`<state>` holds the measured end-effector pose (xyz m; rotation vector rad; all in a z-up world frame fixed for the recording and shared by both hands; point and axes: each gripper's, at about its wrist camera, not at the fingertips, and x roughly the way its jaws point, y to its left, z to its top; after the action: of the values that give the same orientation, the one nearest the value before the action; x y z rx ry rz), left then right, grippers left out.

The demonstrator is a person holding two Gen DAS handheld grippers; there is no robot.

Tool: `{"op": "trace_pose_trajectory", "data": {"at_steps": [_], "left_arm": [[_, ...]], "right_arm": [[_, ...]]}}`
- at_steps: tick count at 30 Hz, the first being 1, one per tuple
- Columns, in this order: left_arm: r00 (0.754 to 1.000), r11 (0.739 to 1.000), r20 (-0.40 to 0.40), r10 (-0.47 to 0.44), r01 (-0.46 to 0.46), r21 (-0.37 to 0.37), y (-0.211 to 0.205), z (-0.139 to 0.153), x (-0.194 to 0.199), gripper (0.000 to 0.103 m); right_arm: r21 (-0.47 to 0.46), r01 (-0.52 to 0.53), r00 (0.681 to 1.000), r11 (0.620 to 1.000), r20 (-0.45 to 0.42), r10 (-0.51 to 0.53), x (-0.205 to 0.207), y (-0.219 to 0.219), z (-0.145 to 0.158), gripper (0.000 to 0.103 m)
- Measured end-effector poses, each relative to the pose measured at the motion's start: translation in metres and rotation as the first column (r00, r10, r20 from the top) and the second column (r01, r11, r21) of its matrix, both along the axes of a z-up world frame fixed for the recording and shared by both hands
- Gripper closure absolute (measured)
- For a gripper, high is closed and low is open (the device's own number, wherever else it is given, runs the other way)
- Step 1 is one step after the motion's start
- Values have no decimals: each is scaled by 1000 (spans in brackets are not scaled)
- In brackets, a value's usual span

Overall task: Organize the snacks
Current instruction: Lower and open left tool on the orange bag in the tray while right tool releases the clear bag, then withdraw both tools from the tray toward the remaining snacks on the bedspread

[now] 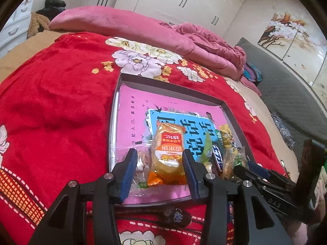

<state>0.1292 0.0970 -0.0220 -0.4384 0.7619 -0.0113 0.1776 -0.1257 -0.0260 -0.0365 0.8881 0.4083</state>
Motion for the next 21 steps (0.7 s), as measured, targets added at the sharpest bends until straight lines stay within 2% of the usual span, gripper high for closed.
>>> {"op": "trace_pose_trajectory", "data": {"at_steps": [4,10,18,21], "left_arm": [[1000,1000,9,-10,10,-7,-3,5,-3,46],[999,999,30,-31,31,-11,-7,12,-9,42],[998,999,48,-40,40,17,-12,18,-14,34],[998,999,45,-42,41,28,-13,19,-15,32]], "right_arm": [[19,21,1000,1000,-6,-21,2,-6,0,47],[94,9,1000,996,-16,-7,0,-10,8,47],[92,0,1000,996,16,-1,-8,-7,20,47],[89,6,1000,996,26,-9,-9,-8,23,43]]}}
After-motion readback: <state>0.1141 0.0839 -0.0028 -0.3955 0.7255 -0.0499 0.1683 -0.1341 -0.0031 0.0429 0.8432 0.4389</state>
